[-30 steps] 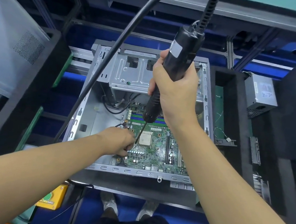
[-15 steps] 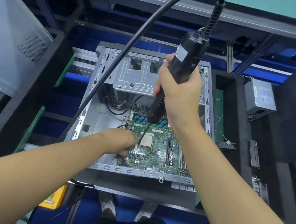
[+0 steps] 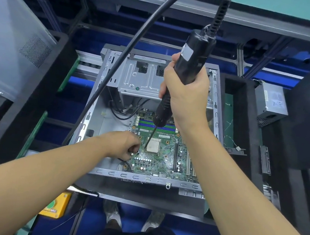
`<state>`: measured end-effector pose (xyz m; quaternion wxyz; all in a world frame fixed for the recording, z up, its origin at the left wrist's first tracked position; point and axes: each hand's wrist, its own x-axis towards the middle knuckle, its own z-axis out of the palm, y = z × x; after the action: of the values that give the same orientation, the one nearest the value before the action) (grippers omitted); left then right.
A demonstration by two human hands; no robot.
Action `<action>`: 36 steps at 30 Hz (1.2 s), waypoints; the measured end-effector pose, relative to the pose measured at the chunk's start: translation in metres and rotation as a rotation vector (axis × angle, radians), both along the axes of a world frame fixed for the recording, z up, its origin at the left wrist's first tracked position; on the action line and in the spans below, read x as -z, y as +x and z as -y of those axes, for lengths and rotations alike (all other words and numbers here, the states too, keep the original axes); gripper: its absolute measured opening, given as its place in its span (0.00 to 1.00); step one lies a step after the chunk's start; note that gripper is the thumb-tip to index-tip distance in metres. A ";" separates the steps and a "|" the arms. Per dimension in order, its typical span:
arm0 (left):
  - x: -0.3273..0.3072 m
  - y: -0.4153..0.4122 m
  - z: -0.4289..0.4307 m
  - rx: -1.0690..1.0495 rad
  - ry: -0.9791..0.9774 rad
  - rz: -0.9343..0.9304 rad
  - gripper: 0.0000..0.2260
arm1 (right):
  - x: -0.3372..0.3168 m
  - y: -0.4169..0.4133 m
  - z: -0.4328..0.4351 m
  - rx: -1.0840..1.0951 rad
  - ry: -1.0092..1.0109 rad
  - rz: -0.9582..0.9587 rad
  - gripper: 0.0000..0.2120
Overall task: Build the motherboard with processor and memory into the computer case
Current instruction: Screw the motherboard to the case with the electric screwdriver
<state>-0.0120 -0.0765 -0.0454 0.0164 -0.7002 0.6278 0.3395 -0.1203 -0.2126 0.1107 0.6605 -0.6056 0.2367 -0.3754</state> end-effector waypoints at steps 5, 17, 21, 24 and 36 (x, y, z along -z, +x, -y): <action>0.005 -0.002 0.002 -0.019 -0.020 0.020 0.10 | 0.002 -0.001 0.001 0.008 0.003 0.010 0.08; 0.001 -0.016 0.011 0.097 -0.068 0.209 0.06 | 0.004 0.001 0.004 0.012 0.002 0.006 0.07; -0.002 -0.012 0.009 -0.058 -0.066 0.124 0.05 | 0.002 0.002 0.004 0.015 0.000 -0.004 0.07; -0.007 0.001 0.003 -0.346 -0.069 0.069 0.05 | 0.000 0.004 0.004 0.021 -0.011 -0.001 0.07; -0.005 0.008 0.000 -1.042 -0.041 -0.077 0.05 | -0.002 0.014 0.004 -0.013 -0.013 0.032 0.07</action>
<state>-0.0036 -0.0767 -0.0406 -0.1915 -0.9069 0.2030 0.3157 -0.1066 -0.2169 0.1129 0.6628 -0.6052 0.2198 -0.3823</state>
